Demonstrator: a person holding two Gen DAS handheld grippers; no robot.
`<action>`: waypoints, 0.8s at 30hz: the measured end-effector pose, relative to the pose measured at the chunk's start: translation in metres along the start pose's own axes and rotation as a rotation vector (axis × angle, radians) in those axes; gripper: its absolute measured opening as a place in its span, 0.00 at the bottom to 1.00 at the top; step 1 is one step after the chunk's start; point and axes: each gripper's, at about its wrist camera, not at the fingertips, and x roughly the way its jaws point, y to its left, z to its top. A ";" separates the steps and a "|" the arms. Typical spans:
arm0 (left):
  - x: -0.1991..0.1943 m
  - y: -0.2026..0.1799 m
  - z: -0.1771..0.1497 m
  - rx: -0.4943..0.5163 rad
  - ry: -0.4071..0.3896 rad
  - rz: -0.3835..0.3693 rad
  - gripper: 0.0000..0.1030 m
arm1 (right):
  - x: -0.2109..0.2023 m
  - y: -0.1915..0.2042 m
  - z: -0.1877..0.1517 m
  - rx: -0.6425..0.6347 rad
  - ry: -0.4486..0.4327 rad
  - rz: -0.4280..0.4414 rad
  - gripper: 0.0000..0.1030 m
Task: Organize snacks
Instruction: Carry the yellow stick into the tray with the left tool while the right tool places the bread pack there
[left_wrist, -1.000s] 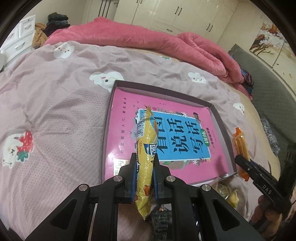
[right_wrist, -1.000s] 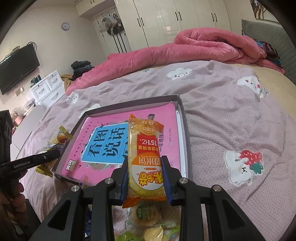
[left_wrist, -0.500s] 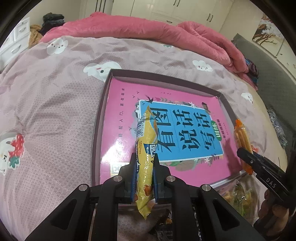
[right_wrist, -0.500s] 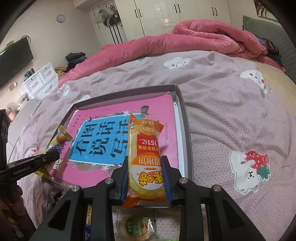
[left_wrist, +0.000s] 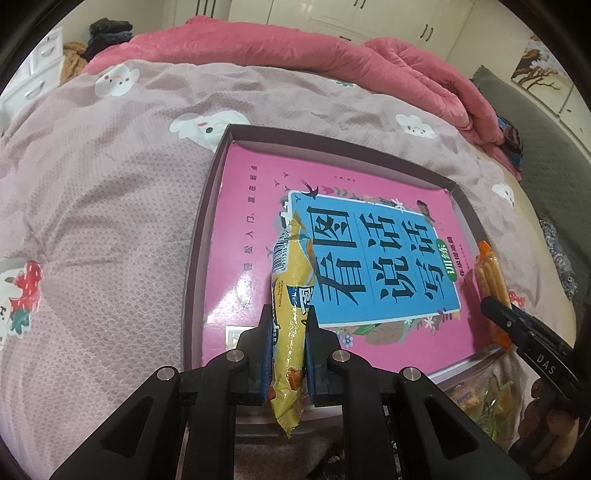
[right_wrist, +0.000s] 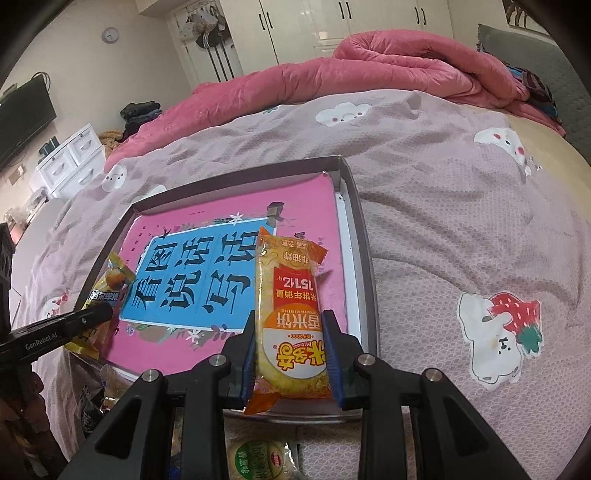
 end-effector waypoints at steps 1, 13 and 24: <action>0.001 0.000 0.000 -0.002 0.000 -0.001 0.14 | 0.000 -0.001 0.000 0.004 0.000 0.000 0.31; -0.002 0.004 0.001 -0.024 0.002 -0.011 0.15 | -0.005 -0.004 0.001 0.032 -0.010 0.002 0.33; -0.010 0.003 0.003 -0.010 -0.012 -0.003 0.29 | -0.016 -0.001 0.005 0.031 -0.038 0.022 0.39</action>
